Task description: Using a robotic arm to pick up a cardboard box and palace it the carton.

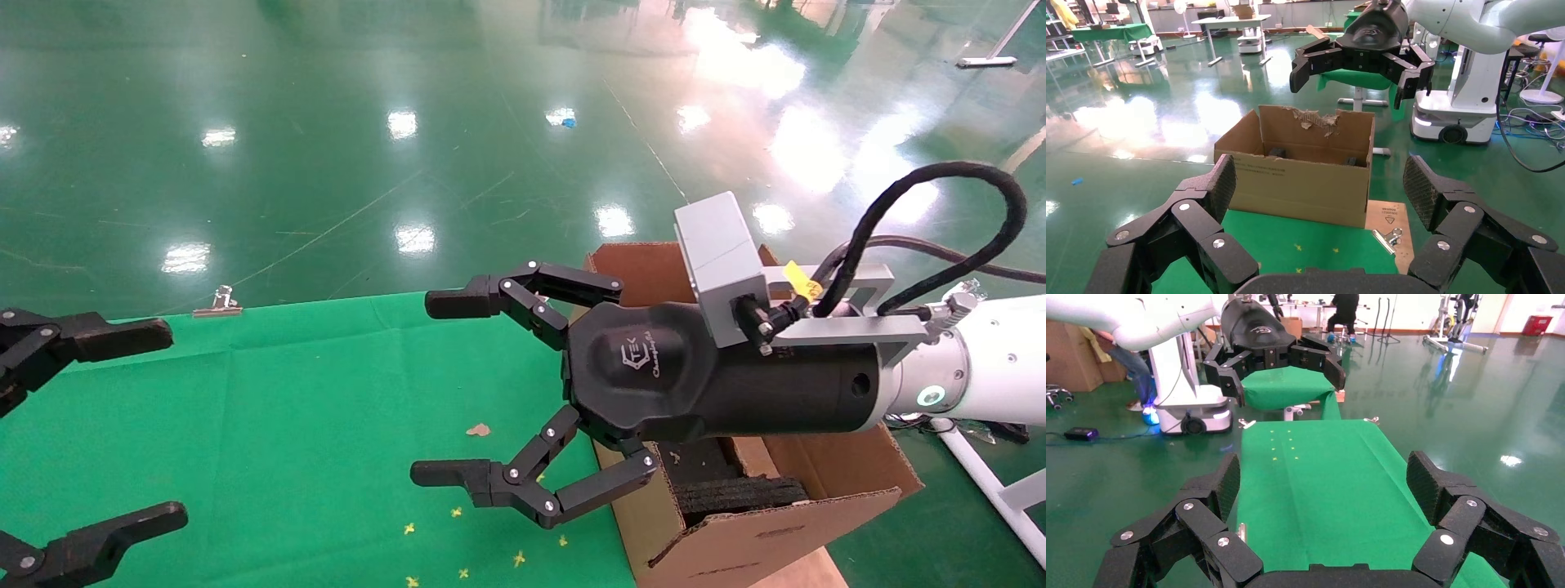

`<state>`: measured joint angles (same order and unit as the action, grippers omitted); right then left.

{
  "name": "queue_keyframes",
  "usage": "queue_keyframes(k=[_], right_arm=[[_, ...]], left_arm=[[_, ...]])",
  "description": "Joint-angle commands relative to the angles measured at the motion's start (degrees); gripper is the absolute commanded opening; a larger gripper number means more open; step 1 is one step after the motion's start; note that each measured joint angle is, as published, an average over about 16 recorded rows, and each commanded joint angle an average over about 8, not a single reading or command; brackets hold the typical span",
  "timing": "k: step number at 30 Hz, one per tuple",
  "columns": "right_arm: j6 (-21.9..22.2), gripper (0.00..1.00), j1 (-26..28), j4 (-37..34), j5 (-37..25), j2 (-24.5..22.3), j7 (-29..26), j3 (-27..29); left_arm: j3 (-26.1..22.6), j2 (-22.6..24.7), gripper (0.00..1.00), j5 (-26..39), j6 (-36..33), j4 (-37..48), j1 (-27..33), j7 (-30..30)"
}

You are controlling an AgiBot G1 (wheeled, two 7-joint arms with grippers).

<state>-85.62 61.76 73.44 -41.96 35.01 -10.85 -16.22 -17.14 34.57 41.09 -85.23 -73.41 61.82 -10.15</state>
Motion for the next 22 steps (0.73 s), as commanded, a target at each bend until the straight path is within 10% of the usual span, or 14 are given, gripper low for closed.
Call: queue_keyframes(k=[1,22], right_arm=[[0.0,1.00,0.0,0.0,0.0,0.0,0.0,0.0],[0.0,1.00,0.0,0.0,0.0,0.0,0.0,0.0]], left_arm=[[0.0,0.0,1.00,0.0,0.0,0.0,0.0,0.0],[0.0,0.0,1.00,0.0,0.0,0.0,0.0,0.0]])
